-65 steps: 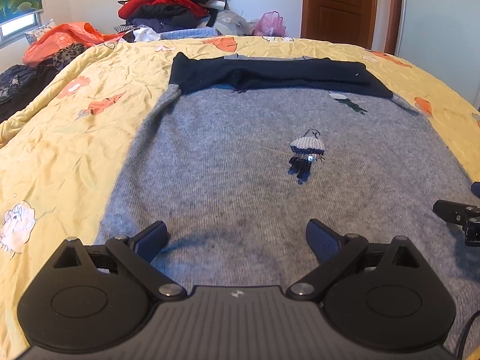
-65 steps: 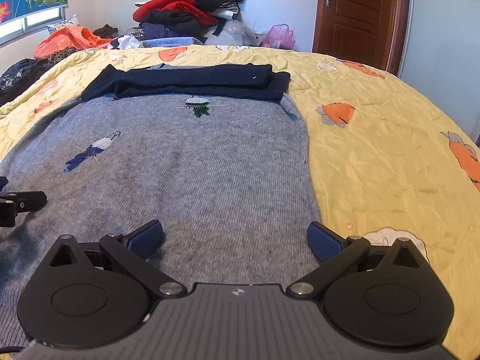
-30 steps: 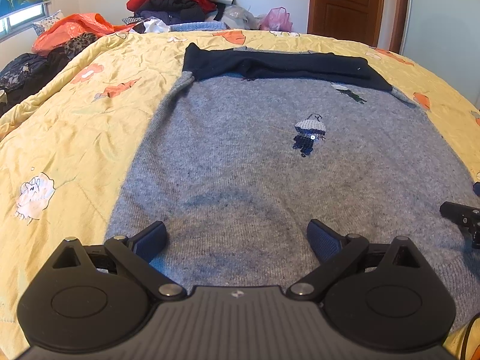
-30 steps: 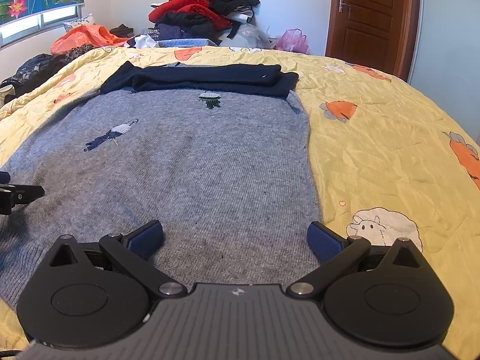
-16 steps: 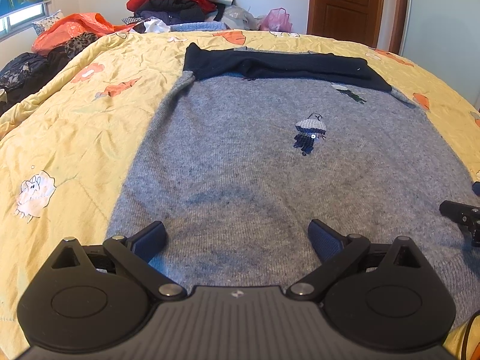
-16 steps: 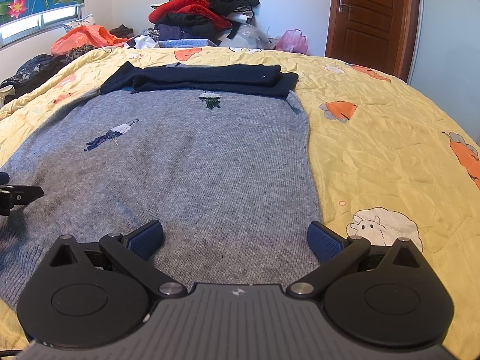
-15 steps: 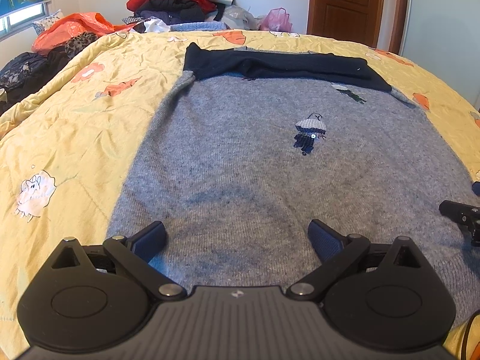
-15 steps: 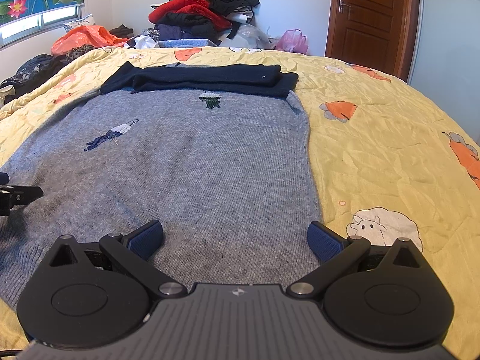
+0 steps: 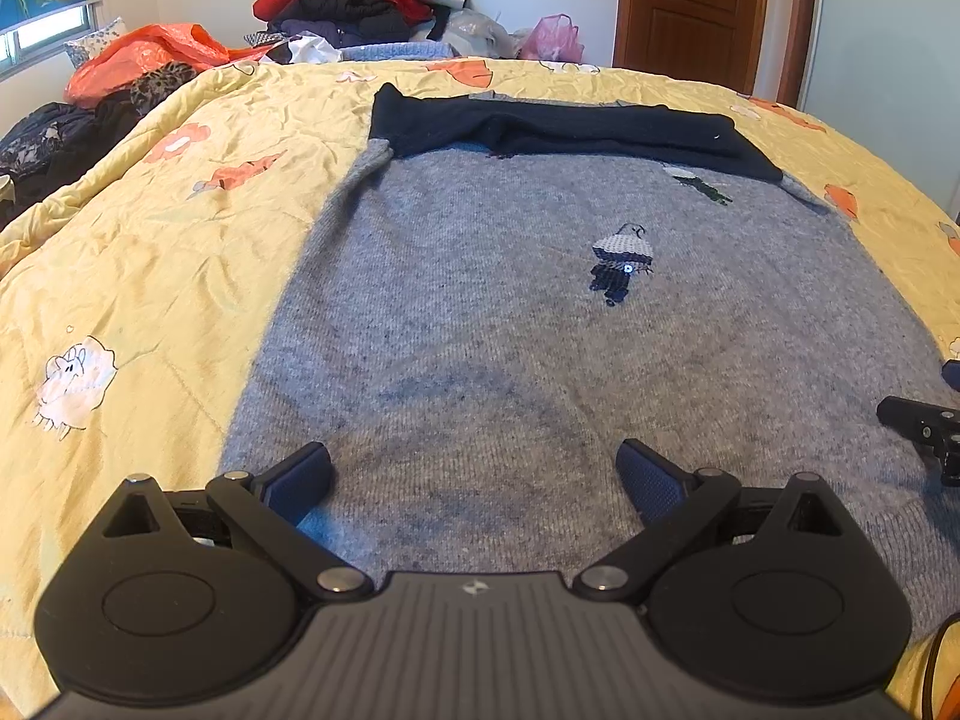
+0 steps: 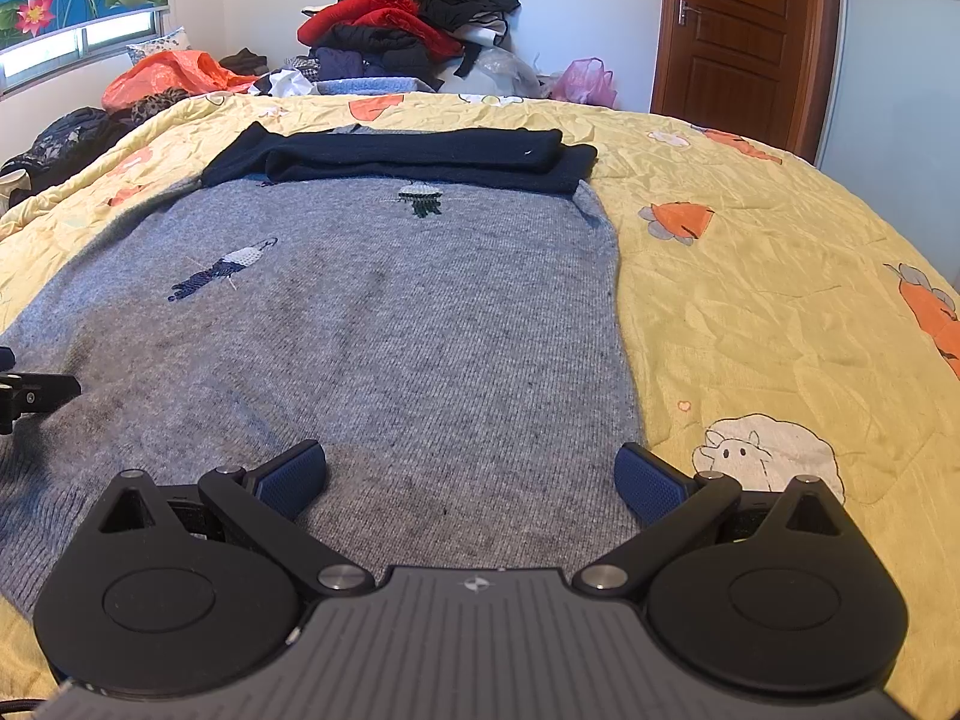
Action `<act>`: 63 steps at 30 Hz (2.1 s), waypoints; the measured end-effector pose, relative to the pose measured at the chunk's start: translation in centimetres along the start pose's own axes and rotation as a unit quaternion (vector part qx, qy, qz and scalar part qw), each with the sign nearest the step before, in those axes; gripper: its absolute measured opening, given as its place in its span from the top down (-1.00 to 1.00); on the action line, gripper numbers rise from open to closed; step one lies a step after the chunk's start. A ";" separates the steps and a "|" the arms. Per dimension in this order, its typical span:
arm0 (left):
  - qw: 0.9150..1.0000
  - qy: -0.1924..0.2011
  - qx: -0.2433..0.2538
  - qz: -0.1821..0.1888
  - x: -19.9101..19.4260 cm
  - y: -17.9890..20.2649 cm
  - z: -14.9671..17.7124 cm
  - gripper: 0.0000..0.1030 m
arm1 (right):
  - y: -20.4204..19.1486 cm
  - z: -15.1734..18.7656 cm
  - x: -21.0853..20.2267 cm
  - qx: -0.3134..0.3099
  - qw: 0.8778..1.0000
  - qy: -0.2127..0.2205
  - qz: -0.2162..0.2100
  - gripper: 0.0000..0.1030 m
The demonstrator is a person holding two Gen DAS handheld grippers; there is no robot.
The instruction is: Fold small clothes
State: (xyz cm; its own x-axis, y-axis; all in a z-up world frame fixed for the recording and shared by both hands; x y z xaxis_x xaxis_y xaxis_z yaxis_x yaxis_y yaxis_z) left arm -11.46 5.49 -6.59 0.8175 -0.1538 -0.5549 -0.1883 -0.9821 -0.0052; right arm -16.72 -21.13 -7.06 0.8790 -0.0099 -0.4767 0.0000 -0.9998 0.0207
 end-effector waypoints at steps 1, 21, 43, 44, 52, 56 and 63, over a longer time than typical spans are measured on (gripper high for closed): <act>1.000 0.000 0.000 0.000 0.0 0.0 0.0 -0.98 | 0.0 0.0 0.0 0.000 1.000 0.000 0.000 -1.00; 1.000 -0.005 -0.002 -0.002 -1.1 -0.7 0.5 -0.98 | 0.1 0.5 -1.1 -0.004 1.000 -0.005 -0.004 -1.00; 1.000 -0.004 -0.001 -0.001 -6.2 -4.2 2.8 -0.98 | 2.4 2.0 -6.2 0.012 0.999 -0.013 -0.038 -0.99; 1.000 -0.007 -0.015 0.002 -6.3 -4.8 2.8 -0.98 | 2.9 1.9 -6.7 0.020 0.999 -0.008 -0.038 -0.99; 0.956 -0.052 -0.247 0.148 -5.9 -10.1 2.5 -0.99 | 8.2 1.9 -7.7 0.199 0.971 -0.066 -0.117 -0.99; 0.886 -0.102 -0.372 0.257 -4.2 -11.7 3.1 -0.99 | 8.7 1.7 -6.4 0.290 0.933 -0.099 -0.189 -1.00; 0.855 -0.119 -0.432 0.260 -2.8 -13.3 3.6 -0.97 | 10.0 2.2 -4.8 0.402 0.873 -0.125 -0.245 -0.94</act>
State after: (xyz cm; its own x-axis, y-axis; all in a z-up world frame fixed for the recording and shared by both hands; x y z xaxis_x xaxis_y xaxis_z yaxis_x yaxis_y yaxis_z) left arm -13.17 19.35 -7.95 0.5924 -0.6689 -0.4490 0.0634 -0.5169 0.8537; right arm -21.96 -31.14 -6.55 0.7358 0.5201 -0.4338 -0.0760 -0.5732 -0.8159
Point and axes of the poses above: each gripper's, at about its wrist camera, not at the fingertips, and x roughly the way its jaws point, y to its right, z to its underside, the point moved 2 cm from there along x, roughly the way its jaws point, and after that the axes turned 12 degrees about y, right-handed, at the moved point
